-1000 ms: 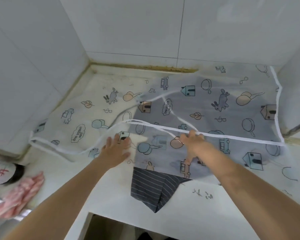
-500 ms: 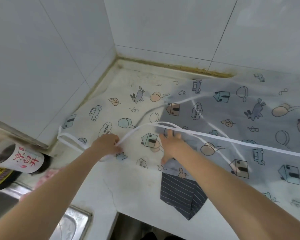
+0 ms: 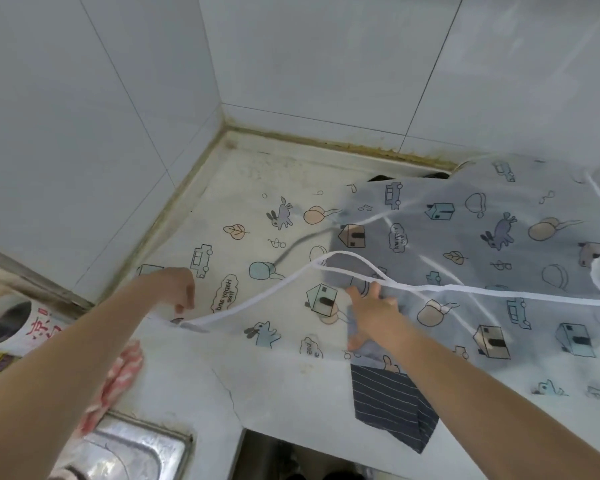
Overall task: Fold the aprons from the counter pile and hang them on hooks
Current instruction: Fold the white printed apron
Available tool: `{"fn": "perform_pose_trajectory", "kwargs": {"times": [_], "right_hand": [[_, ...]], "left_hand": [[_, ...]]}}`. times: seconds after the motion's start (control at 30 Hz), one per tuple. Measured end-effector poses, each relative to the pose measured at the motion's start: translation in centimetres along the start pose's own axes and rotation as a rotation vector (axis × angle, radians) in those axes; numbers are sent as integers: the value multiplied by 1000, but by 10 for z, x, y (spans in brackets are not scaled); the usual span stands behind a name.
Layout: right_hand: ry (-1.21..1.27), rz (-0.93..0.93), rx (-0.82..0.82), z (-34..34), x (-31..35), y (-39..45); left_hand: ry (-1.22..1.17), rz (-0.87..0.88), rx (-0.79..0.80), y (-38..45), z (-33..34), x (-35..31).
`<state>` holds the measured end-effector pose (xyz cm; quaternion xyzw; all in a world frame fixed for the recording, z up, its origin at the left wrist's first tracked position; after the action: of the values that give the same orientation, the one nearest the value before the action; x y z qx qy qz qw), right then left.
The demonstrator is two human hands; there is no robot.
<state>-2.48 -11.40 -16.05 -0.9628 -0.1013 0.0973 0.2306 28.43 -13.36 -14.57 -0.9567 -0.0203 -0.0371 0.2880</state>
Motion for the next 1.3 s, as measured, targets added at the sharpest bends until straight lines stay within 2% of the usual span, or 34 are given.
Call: {"fn": "perform_pose_trajectory", "kwargs": {"times": [0.13,0.2,0.27,0.33,0.43,0.5,0.57,0.7,0.8,0.93,1.0,1.07,1.2,1.23,1.27,1.3], "right_hand": [[-62,-30,-71,5,16,2],[-17,-36,-73,10,21,6],[134,-27,-84,8,16,7],[284,3,-139,-4,-3,10],[329,33,-195,-20,-39,18],[354,13,-145,-18,-56,24],[395,-34,-107,-12,-60,32],[512,-143,-102,-3,-42,50],[560,-132,-235,-21,-33,62],[428,-11,-488,-74,-67,78],[411,10,-509,-101,-93,81],[354,10,-350,-112,-117,80],[311,94,353,-70,-152,40],[305,105,481,-56,-156,30],[322,109,531,-47,-162,27],[367,116,499,-43,-168,33]], "left_hand": [[-223,125,-257,14,-33,-73],[-272,251,-245,16,-38,-118],[-324,367,-214,18,-35,-156],[-370,421,-277,21,-40,-182],[-432,402,-408,26,-49,-207],[-446,384,-370,33,-43,-223],[-452,336,-347,39,-36,-230],[-502,251,-460,48,-42,-228],[-545,262,-428,51,-41,-221],[-439,244,-317,62,-23,-205],[-377,246,-266,65,-19,-201],[-319,268,-204,69,-20,-203],[-263,244,20,77,-27,-204],[-284,226,62,77,-30,-205],[-309,219,69,80,-39,-208],[-350,212,50,83,-48,-211]]}}
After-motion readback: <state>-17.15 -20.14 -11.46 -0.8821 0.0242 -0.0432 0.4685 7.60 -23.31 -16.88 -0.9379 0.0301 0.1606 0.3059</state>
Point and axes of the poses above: each hand's wrist, its own y-axis towards the middle knuckle, its own z-axis out of the palm, x = y × z, the point moved 7 cm from there along y, towards the middle knuckle, and after that the axes turned 14 degrees about -x, right-handed, at the moved point
